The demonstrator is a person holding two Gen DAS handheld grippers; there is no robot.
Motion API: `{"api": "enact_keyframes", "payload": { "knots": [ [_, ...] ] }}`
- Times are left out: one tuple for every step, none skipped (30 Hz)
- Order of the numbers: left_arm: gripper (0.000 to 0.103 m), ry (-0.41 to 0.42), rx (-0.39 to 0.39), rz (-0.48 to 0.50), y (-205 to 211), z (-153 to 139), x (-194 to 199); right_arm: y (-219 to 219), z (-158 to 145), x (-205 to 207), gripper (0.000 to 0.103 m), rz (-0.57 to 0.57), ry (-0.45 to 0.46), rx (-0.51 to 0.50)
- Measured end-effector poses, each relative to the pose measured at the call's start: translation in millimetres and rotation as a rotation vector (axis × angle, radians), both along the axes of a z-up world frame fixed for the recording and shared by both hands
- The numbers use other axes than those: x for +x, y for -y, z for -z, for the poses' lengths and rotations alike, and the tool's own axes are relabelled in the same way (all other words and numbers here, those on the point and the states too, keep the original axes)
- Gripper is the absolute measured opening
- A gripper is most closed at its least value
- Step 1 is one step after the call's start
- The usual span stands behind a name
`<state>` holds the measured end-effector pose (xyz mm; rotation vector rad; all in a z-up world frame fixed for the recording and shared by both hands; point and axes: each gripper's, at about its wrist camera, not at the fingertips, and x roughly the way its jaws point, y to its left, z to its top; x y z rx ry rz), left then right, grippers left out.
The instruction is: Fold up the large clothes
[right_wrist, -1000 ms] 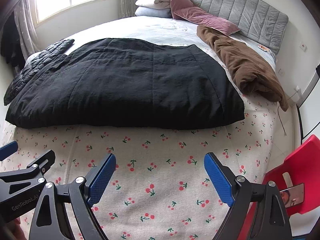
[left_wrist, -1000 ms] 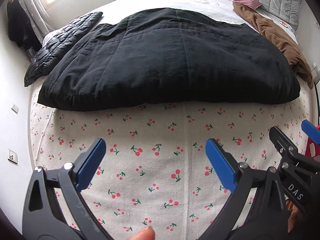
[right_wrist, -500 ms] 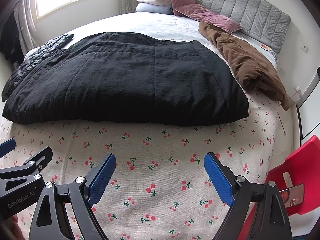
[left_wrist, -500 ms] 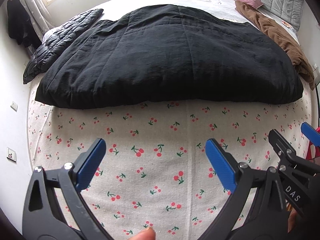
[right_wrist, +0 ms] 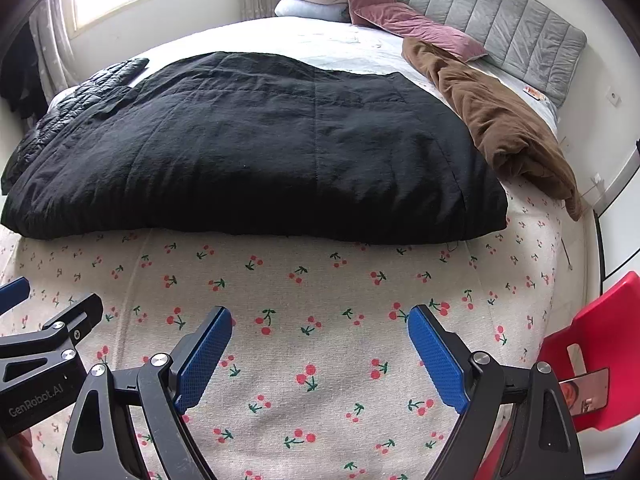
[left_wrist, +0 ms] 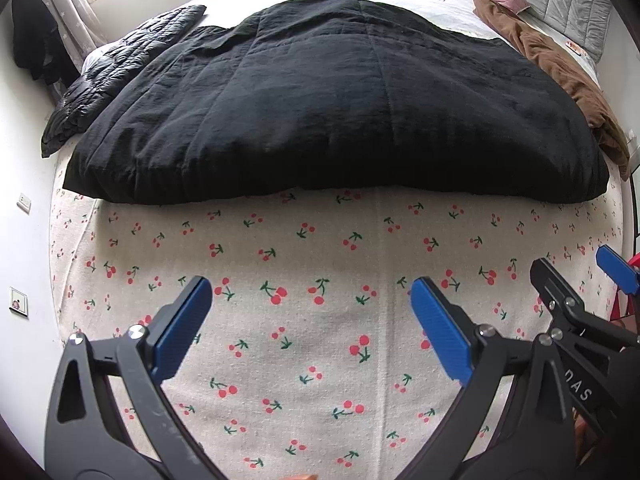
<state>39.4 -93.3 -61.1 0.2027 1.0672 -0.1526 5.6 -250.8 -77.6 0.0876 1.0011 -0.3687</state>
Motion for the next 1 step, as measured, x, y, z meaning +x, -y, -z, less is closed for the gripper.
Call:
{"api": "enact_keyframes", "payload": {
  "knots": [
    [0.099, 0.004, -0.003, 0.004, -0.2, -2.2, -1.5, -1.4, -0.8, -0.8, 0.091, -0.001, 0.003, -0.002]
  ]
}}
